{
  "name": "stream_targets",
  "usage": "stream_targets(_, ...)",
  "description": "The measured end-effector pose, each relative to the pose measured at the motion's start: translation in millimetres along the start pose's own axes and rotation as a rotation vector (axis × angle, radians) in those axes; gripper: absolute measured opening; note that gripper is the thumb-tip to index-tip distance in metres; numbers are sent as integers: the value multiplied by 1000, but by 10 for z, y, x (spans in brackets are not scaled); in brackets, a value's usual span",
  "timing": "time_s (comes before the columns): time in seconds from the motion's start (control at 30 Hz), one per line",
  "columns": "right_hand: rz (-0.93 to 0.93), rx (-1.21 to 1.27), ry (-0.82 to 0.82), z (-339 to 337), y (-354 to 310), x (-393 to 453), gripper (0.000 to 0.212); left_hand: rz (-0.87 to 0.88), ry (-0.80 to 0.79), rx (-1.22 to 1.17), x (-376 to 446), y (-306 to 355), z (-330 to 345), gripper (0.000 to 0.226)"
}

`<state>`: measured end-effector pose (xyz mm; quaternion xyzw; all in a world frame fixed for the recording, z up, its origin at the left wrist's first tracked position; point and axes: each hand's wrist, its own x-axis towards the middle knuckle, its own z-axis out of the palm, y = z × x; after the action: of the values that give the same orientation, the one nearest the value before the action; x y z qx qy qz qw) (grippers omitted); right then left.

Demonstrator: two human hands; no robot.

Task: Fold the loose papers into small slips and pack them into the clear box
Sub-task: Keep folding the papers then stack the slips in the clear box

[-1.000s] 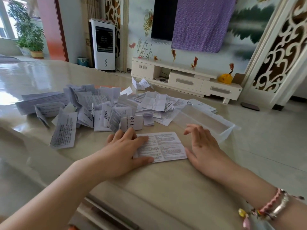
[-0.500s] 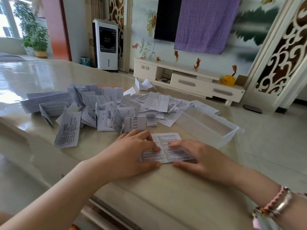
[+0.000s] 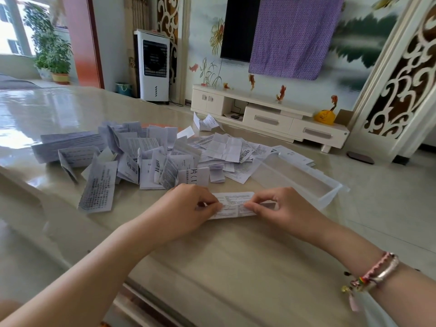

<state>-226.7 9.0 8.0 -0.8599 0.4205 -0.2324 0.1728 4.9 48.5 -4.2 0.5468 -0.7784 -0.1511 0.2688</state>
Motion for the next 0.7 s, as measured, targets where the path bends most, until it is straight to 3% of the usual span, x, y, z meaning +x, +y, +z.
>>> stream_targets(0.1,38,83,43,16,6,31,17,-9,24,41,14,-3,-4,31)
stream_targets(0.23,26,44,-48,-13,39,-11,14,50,57,150,-19,68,-18,35)
stream_targets(0.47,-9,113,-14,26,76,-103,3,122,10,368,-111,155,-13,27)
stream_targets(0.57,29,224,14,6,29,-82,8,67,94,256,-114,142,-7,11)
stream_targets(0.7,170,389,76,20,20,46,23,-109,139,23,-52,38,-7,10)
